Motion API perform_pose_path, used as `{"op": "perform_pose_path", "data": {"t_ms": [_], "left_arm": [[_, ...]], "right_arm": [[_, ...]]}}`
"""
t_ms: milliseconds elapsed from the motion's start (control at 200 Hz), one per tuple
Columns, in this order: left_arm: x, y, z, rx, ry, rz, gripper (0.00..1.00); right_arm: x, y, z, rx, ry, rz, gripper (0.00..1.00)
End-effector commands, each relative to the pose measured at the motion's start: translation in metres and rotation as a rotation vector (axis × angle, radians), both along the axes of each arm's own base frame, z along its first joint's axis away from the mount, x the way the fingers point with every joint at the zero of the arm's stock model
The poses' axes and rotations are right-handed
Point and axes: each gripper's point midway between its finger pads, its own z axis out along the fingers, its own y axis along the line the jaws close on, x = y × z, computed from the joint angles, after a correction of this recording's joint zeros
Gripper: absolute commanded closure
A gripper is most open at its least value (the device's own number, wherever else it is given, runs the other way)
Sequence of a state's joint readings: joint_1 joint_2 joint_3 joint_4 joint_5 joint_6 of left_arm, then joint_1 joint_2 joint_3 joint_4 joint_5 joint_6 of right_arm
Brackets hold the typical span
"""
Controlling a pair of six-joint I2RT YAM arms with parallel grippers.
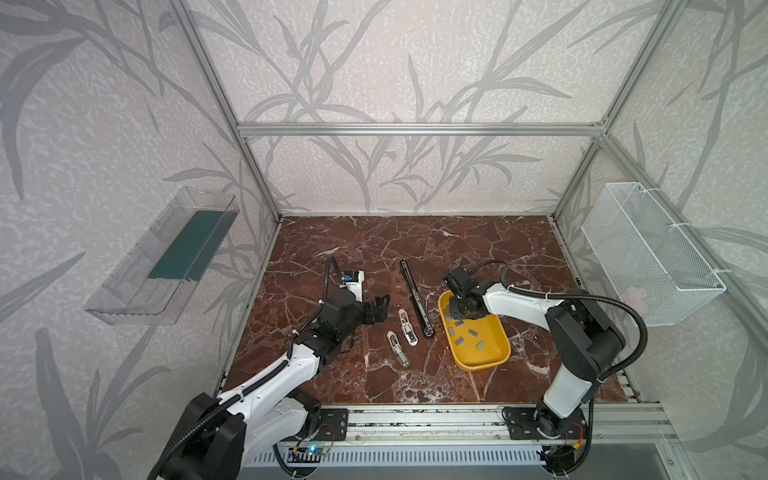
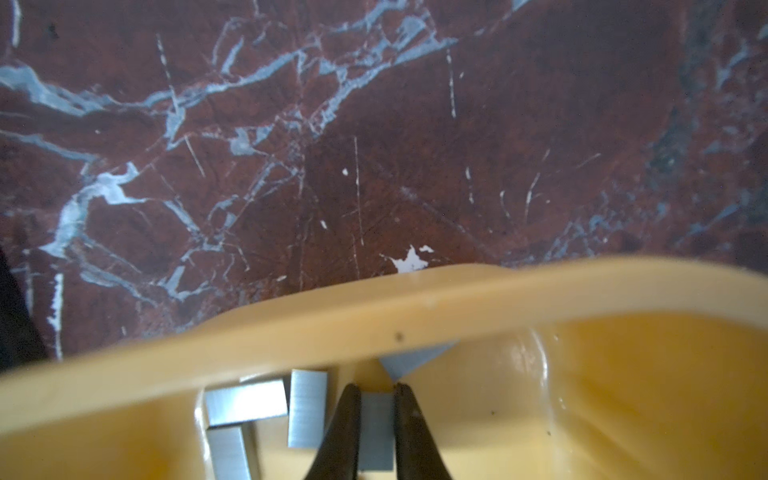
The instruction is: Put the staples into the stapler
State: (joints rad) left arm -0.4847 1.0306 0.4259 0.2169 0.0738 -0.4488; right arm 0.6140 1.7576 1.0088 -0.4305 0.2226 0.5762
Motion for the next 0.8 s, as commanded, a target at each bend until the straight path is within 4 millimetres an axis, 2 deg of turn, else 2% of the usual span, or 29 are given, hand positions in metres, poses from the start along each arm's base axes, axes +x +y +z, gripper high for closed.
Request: {"op": "perform_pose_path", "data": {"t_ms": [0,235,615,795], "left_arm": [[0.005,-0.005,0.013,-0.017,-0.022,-0.004,0.08],[0.005,-0.005,0.014,-0.018,-0.023,-0.003,0.08],[0.006,-0.007,0.012,-0.019,-0.016,-0.009,0.08],[0.006,-0.008,0.012,-0.024,-0.015,-0.013,0.08]], "right_arm": [[-0.004,-0.006,-0.007,-0.037,0.04,-0.008,0.81],[-0.005,-0.006,-0.008,-0.042,0.051,-0.008,0.78],[-0.006,-0.009,-0.003,-0.04,0.036,-0.015,0.89],[-0.005,-0.012,0.008,-0.04,0.002,-0.018,0.89]]}}
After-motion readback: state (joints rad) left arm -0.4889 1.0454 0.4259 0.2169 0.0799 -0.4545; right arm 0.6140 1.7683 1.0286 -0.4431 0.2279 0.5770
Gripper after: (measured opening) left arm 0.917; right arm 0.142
